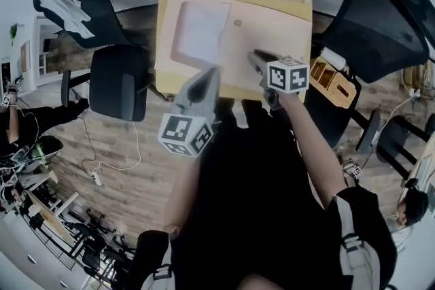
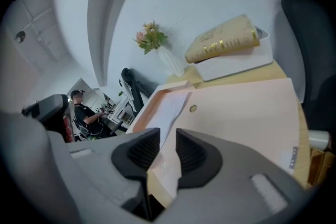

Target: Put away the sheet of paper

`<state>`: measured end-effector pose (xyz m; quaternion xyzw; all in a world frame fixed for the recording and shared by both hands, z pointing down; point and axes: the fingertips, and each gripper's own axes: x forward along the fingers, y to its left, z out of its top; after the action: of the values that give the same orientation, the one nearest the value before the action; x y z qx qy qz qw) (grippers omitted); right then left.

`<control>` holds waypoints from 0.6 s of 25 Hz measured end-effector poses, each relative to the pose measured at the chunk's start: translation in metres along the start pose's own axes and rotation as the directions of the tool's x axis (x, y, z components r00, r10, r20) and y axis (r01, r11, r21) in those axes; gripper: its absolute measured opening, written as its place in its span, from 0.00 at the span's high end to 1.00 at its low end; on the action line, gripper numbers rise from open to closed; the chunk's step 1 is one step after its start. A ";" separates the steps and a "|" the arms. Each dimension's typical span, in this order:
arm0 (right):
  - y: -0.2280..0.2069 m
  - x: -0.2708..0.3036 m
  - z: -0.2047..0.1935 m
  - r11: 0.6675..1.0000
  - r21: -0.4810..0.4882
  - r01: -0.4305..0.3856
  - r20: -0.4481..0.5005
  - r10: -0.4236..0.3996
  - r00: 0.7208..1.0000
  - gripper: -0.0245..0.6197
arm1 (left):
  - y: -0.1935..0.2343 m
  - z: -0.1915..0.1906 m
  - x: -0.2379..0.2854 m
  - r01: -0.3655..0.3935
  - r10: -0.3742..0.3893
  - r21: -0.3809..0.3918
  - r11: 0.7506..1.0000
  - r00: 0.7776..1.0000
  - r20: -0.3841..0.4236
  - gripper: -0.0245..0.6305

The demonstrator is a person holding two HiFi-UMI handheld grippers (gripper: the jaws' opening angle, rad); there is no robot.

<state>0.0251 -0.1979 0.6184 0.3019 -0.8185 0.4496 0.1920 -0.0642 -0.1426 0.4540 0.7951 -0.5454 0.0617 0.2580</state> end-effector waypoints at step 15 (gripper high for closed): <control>0.091 -0.053 -0.018 0.999 -0.045 0.017 0.197 -0.008 0.980 0.83 | -0.021 -0.012 -0.045 0.174 -0.173 0.080 0.981 0.985 -0.021 0.95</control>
<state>0.0047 -0.1281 0.5398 0.3454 -0.8419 0.3970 0.1199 -0.0614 -0.0934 0.4396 0.8491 -0.4690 0.0669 0.2335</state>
